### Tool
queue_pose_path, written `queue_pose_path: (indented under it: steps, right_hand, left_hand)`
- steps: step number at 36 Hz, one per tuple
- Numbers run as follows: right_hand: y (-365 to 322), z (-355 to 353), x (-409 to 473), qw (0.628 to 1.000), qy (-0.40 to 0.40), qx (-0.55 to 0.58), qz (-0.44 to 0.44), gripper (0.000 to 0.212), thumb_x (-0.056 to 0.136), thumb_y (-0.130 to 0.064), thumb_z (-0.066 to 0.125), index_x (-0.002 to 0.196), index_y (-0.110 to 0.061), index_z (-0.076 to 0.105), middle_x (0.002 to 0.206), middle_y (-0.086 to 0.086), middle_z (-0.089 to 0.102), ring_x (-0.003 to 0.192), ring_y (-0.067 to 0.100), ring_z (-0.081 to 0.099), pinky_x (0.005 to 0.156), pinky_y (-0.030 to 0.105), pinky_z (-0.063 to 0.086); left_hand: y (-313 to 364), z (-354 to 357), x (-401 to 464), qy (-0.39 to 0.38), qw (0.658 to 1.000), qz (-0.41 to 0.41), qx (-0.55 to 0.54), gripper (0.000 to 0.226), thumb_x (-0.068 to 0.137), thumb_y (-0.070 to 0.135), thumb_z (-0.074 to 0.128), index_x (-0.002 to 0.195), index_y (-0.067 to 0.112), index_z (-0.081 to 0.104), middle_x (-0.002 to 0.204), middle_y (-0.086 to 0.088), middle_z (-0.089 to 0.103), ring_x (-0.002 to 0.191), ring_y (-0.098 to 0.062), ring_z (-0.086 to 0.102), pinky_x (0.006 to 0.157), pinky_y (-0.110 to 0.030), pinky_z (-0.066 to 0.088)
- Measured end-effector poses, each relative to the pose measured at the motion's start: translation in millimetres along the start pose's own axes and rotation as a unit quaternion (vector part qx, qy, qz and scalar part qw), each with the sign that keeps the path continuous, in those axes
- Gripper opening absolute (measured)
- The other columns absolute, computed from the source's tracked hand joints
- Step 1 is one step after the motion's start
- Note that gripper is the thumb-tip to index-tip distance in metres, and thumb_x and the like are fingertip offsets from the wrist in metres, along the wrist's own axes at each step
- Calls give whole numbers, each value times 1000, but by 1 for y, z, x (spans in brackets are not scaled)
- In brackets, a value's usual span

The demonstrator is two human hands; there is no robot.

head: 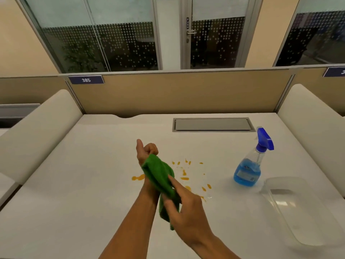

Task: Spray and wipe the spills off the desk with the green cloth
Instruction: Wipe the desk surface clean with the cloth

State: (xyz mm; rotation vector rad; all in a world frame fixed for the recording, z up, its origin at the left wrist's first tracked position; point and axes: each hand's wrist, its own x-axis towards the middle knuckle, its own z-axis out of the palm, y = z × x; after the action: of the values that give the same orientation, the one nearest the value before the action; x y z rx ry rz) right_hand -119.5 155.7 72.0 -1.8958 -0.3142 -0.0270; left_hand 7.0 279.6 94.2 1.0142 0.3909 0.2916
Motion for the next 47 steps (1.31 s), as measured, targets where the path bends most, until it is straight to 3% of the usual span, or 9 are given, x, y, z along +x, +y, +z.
queue_pose_path:
  steps: [3, 7, 12, 19, 23, 27, 34, 40, 47]
  right_hand:
    - [8, -4, 8, 998, 40, 37, 20, 14, 102, -24, 60, 106, -32, 70, 77, -5, 69, 64, 10, 64, 54, 25, 54]
    - [27, -21, 21, 988, 66, 83, 112, 11, 100, -23, 64, 93, -24, 73, 82, -6, 75, 74, 7, 70, 63, 23, 58]
    - [58, -42, 29, 968, 59, 116, 213, 13, 100, -18, 64, 97, -23, 75, 90, -8, 80, 86, 11, 76, 76, 32, 64]
    - [111, -72, 45, 935, 54, 105, 333, 10, 99, -20, 65, 103, -25, 72, 90, -6, 81, 85, 14, 77, 69, 27, 60]
    - [146, -79, 57, 930, 92, -20, 355, 15, 99, -24, 63, 113, -25, 66, 119, 7, 73, 97, 19, 69, 85, 36, 57]
    - [175, -78, 59, 908, 49, -213, 357, 70, 98, -25, 64, 157, -13, 29, 156, 15, 43, 138, 34, 47, 110, 46, 42]
    - [201, -48, 44, 884, -79, -415, 198, 73, 102, -43, 50, 161, -9, 21, 166, 13, 29, 155, 30, 23, 126, 41, 23]
    - [222, -21, 40, 853, -135, -478, 160, 91, 96, -73, 12, 163, -13, -2, 172, 12, 2, 159, 31, -2, 128, 45, 4]
    - [228, -5, 40, 838, -99, -514, 154, 97, 93, -79, 11, 161, -10, 24, 167, 17, 25, 155, 38, 20, 125, 55, 18]
  left_hand:
    - [-8, -5, -4, 75, 987, 36, 136, 61, 102, 50, 32, 48, 23, 22, 46, 3, 19, 41, -15, 20, 44, -27, 19]
    - [-13, -24, 7, 62, 941, 32, 332, 63, 100, 58, 26, 50, 21, 29, 48, 4, 33, 48, -17, 34, 56, -31, 29]
    - [-33, -43, 8, -112, 844, 15, 524, 67, 92, 74, 32, 63, 16, 51, 67, 2, 57, 67, -18, 55, 63, -34, 37]
    - [-72, -55, 18, -293, 792, -69, 531, 30, 83, 52, 68, 91, 24, 74, 89, 3, 76, 86, -16, 71, 81, -39, 56]
    - [-110, -51, 25, -266, 789, -25, 553, 33, 89, 32, 70, 119, 18, 67, 111, 0, 67, 102, -19, 64, 89, -32, 50]
    - [-138, -79, 31, -242, 756, -21, 608, 52, 93, 28, 66, 140, 14, 49, 140, -7, 49, 132, -23, 47, 113, -35, 37]
    - [-139, -164, 29, -57, 702, 123, 699, 50, 93, 36, 62, 135, 10, 56, 140, -14, 55, 131, -35, 49, 108, -48, 41]
    - [-130, -232, 30, 6, 604, 123, 787, 82, 93, 62, 17, 146, 6, 45, 152, -22, 42, 142, -45, 35, 115, -57, 31]
    - [-134, -256, 35, -13, 572, 59, 818, 83, 90, 72, 8, 159, 26, 19, 167, -13, 13, 154, -35, 10, 124, -55, 10]
